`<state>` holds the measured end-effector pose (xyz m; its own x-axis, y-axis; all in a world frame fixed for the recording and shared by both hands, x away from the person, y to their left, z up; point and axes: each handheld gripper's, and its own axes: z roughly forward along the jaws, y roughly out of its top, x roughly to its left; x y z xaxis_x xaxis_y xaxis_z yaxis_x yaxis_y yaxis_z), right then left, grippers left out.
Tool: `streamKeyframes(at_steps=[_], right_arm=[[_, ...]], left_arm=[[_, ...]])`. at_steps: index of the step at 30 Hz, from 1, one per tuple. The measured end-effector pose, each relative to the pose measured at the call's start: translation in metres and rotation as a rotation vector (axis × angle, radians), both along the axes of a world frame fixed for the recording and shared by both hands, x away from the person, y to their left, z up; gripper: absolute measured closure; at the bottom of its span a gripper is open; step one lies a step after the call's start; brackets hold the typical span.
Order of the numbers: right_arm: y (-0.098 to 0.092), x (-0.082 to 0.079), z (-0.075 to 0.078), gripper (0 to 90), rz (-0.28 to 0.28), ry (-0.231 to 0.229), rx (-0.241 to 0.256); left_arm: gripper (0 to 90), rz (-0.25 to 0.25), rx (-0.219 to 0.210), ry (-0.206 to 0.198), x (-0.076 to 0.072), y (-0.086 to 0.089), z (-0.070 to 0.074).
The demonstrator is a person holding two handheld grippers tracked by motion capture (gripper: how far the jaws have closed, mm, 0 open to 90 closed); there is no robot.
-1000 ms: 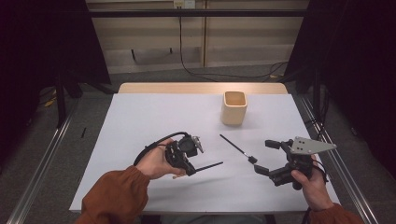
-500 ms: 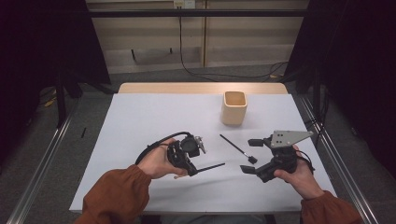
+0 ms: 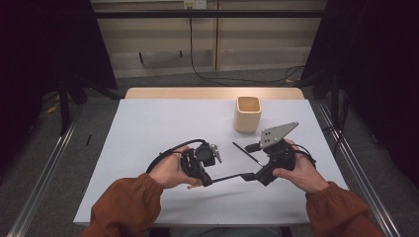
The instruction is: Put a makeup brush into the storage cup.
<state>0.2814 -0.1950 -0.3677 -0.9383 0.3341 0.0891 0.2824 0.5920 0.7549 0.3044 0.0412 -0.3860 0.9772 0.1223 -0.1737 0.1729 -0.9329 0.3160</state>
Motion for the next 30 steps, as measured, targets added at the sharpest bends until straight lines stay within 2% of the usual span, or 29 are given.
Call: streamKeyframes(at_steps=[11,13,17,18,20,21,22,23,25,26,27,28,29,30], right_arm=[[0.016,0.013,-0.004,12.4,0.11,0.027,-0.193],[0.019,0.015,-0.004,20.0,0.145,0.054,-0.23],[0.025,0.018,-0.007,27.6,0.207,0.075,-0.291],[0.026,0.018,-0.008,27.5,0.215,0.104,-0.311],[0.029,0.02,-0.009,29.4,0.224,0.108,-0.354],[0.031,0.02,-0.01,31.8,0.234,0.129,-0.376],[0.032,0.021,-0.011,31.9,0.241,0.131,-0.394],[0.033,0.021,-0.012,32.9,0.244,0.125,-0.412],[0.036,0.022,-0.013,37.3,0.262,0.15,-0.446],[0.037,0.023,-0.014,38.3,0.263,0.143,-0.451],[0.037,0.024,-0.015,38.9,0.27,0.151,-0.467],[0.038,0.024,-0.016,38.9,0.265,0.151,-0.477],[0.038,0.024,-0.017,39.8,0.265,0.149,-0.486],[0.038,0.024,-0.019,42.3,0.273,0.134,-0.496]], left_arm=[[83.5,-0.002,0.014,0.003,0.0,-0.004,-0.002],[83.4,0.011,0.006,0.001,-0.001,-0.004,-0.003],[83.5,0.01,0.007,-0.004,-0.001,-0.004,-0.003],[83.4,0.001,0.012,0.01,0.0,-0.004,-0.003],[83.5,0.02,-0.003,0.018,-0.001,-0.004,-0.003],[83.5,0.02,-0.002,0.02,-0.002,-0.004,-0.004],[83.5,0.001,0.012,-0.001,-0.001,-0.004,-0.003],[83.5,0.003,0.011,0.001,-0.001,-0.005,-0.004],[83.5,0.005,0.009,-0.003,-0.002,-0.005,-0.004],[83.5,-0.005,0.016,0.002,-0.001,-0.004,-0.003],[83.5,0.006,0.013,0.008,-0.003,-0.005,-0.004],[83.5,0.008,0.012,0.0,-0.003,-0.005,-0.004],[83.5,-0.009,0.022,-0.001,-0.003,-0.005,-0.004],[83.5,0.006,0.012,0.008,-0.004,-0.005,-0.005]])
